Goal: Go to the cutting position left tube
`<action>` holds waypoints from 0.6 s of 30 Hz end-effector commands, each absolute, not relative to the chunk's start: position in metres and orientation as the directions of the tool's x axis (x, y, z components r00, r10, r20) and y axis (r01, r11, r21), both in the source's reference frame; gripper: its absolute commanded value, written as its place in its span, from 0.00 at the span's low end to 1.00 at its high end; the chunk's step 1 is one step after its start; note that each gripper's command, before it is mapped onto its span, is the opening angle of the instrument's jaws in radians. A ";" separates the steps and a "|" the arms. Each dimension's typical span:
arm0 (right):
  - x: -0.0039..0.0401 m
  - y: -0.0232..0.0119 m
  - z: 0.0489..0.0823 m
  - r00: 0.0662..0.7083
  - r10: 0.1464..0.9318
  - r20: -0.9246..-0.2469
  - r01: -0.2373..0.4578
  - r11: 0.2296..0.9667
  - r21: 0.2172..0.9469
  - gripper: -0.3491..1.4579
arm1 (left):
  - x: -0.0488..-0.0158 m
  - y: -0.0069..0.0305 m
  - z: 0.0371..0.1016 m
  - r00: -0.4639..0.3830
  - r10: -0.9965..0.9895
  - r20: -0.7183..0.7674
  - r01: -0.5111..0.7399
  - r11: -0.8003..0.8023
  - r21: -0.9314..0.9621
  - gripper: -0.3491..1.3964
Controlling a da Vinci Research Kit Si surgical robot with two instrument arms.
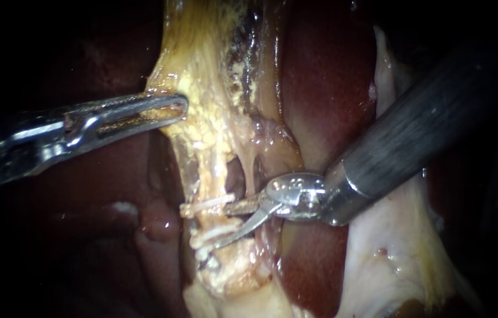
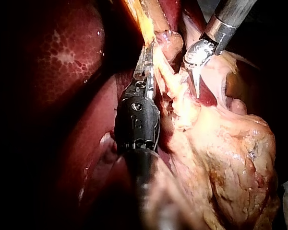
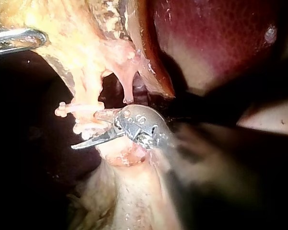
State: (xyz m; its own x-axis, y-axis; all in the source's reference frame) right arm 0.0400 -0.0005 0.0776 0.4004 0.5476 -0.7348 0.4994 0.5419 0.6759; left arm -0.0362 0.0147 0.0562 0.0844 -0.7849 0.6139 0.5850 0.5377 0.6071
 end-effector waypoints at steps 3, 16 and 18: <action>0.0407 -0.0004 0.0777 0.396 0.559 -0.729 0.495 0.539 0.682 0.90 | -0.0364 0.0146 0.0564 0.084 -0.784 0.615 0.586 0.538 0.606 0.00; 0.0428 -0.0001 0.0780 0.441 0.687 -0.577 0.449 0.387 0.805 0.84 | -0.0374 0.0143 0.0568 0.082 -0.782 0.617 0.591 0.537 0.602 0.00; 0.0431 -0.0002 0.0780 0.453 0.699 -0.553 0.438 0.366 0.821 0.84 | -0.0374 0.0143 0.0569 0.082 -0.782 0.617 0.591 0.537 0.602 0.00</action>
